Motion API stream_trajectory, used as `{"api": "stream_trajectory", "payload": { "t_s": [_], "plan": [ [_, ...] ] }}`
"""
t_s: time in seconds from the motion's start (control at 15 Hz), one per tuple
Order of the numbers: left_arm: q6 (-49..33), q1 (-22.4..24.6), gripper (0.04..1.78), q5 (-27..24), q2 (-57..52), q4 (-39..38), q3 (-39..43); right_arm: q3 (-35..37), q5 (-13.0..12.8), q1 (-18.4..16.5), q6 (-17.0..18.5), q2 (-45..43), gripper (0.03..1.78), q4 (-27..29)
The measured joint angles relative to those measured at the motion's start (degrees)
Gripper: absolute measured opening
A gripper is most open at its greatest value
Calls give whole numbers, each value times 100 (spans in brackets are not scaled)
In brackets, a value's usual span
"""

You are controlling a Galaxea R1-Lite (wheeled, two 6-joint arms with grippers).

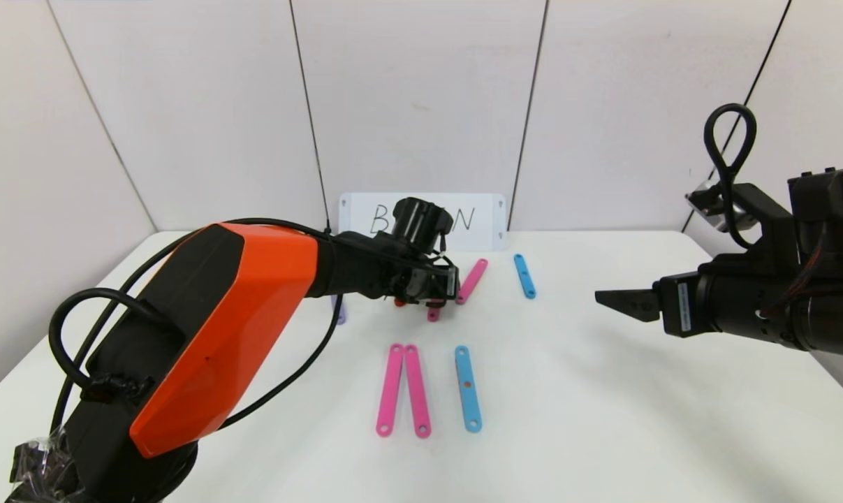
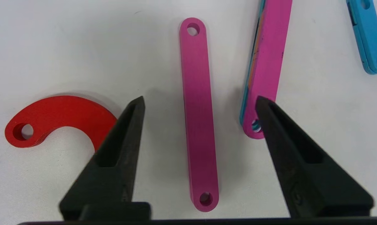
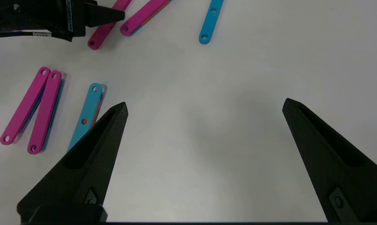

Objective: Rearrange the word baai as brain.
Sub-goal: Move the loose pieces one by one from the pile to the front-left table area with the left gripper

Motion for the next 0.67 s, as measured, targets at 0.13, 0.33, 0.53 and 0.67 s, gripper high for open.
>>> {"api": "stream_trajectory", "payload": {
  "t_s": [0.13, 0.33, 0.53, 0.67],
  "plan": [
    [-2, -5, 154, 0, -2, -60, 0, 0, 5, 0, 0, 0, 173, 0],
    [0, 0, 173, 1, -29, -62, 0, 0, 5, 0, -5, -4, 173, 0],
    [-2, -2, 174, 15, -54, -51, 0, 28, 30, 0, -11, -15, 173, 0],
    [33, 9, 174, 155, -104, -20, 41, 38, 48, 0, -2, -37, 173, 2]
  ]
}}
